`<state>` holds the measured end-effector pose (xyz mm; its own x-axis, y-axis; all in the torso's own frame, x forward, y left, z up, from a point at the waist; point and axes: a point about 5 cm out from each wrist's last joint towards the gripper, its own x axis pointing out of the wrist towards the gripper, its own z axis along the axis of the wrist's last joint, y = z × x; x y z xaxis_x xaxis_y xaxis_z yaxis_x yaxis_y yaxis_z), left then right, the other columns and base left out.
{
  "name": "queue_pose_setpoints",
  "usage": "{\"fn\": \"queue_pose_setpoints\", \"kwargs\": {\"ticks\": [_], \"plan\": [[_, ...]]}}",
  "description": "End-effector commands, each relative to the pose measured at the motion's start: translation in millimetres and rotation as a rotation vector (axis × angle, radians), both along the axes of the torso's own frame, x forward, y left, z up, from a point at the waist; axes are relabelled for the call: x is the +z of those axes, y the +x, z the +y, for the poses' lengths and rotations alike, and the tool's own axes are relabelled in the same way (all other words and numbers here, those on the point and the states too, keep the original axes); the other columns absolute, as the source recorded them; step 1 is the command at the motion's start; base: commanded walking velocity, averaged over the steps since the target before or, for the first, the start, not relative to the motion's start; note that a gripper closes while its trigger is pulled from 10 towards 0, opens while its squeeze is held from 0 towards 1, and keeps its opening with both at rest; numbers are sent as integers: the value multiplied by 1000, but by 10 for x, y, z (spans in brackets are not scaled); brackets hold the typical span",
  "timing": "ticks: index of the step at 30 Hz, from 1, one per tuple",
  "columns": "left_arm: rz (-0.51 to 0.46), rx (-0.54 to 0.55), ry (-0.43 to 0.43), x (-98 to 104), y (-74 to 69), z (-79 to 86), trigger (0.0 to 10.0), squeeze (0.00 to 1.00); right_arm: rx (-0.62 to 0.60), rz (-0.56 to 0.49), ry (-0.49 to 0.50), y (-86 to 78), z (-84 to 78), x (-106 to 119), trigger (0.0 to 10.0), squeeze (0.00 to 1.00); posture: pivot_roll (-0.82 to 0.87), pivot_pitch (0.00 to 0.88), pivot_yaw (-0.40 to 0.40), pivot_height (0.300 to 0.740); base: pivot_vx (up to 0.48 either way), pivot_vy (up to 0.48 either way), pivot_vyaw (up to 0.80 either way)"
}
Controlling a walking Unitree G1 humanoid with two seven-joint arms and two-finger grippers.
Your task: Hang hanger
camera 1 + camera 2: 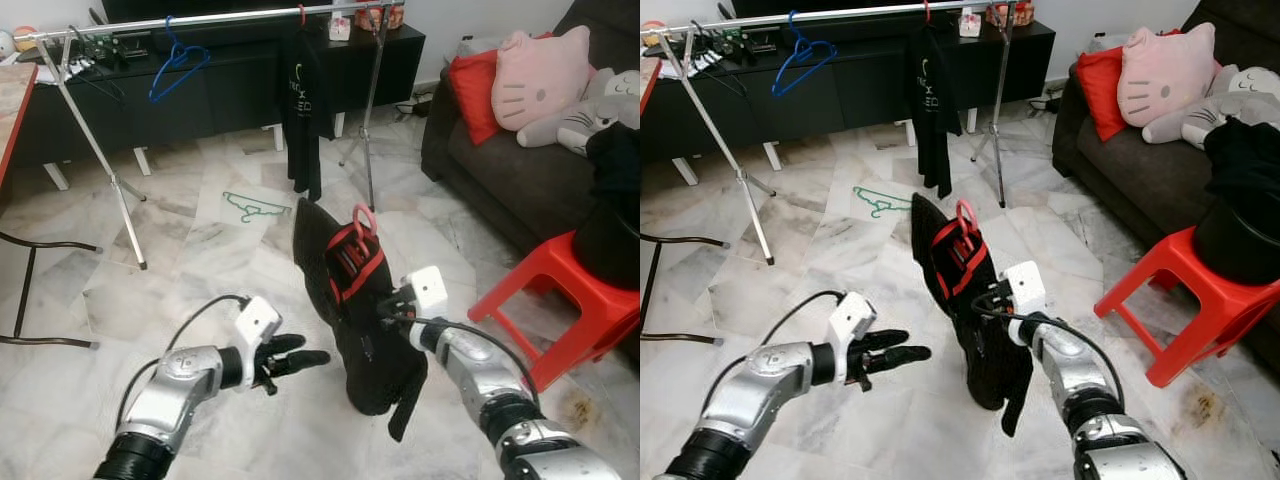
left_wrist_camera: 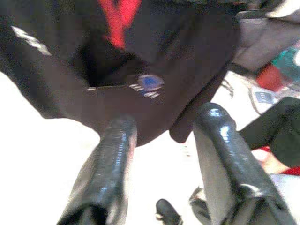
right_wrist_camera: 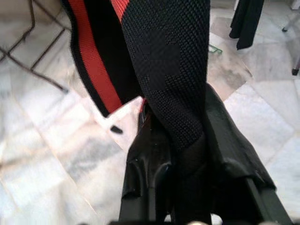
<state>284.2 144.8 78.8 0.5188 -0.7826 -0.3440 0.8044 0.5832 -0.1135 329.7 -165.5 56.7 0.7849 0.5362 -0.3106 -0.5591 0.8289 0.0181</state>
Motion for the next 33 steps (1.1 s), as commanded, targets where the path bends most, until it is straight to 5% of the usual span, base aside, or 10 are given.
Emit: {"fn": "queue_pose_setpoints", "kwargs": {"ticks": [1, 4, 8, 11, 12, 17, 25, 33], "plan": [[-43, 28, -1, 84, 9, 112, 10000, 1000, 66, -53, -19, 47, -70, 137, 0, 0, -27, 40, -49, 740, 0, 0, 0], [-53, 17, 25, 151, -53, 277, 10000, 1000, 205, -41, -63, -43, -257, 165, 0, 0, -28, 49, -56, 740, 0, 0, 0], [-58, 17, 45, 155, -69, 315, 10000, 1000, 251, -21, -78, -79, -310, 160, 0, 0, -27, 39, -59, 740, 0, 0, 0], [-143, 89, 149, 167, -9, 418, 10000, 1000, 410, 20, -107, -181, -339, 137, 0, 0, -36, 39, -59, 740, 0, 0, 0], [-171, 106, 162, 182, 9, 428, 10000, 43, 450, 27, -96, -199, -335, 149, 0, 0, -36, 39, -59, 740, 0, 0, 0], [-137, -10, 108, 238, -102, 389, 10000, 0, 651, 102, -92, -305, -382, 182, 0, 0, -37, 35, -64, 740, 0, 0, 0], [-28, -271, 84, 257, -344, 375, 10000, 0, 771, 163, -131, -346, -443, 207, 0, 0, -40, 29, -75, 740, 0, 0, 0], [-71, -259, 80, 283, -258, 284, 10000, 0, 830, 208, -103, -397, -409, 170, 0, 0, -37, 33, -90, 740, 0, 0, 0]]}}
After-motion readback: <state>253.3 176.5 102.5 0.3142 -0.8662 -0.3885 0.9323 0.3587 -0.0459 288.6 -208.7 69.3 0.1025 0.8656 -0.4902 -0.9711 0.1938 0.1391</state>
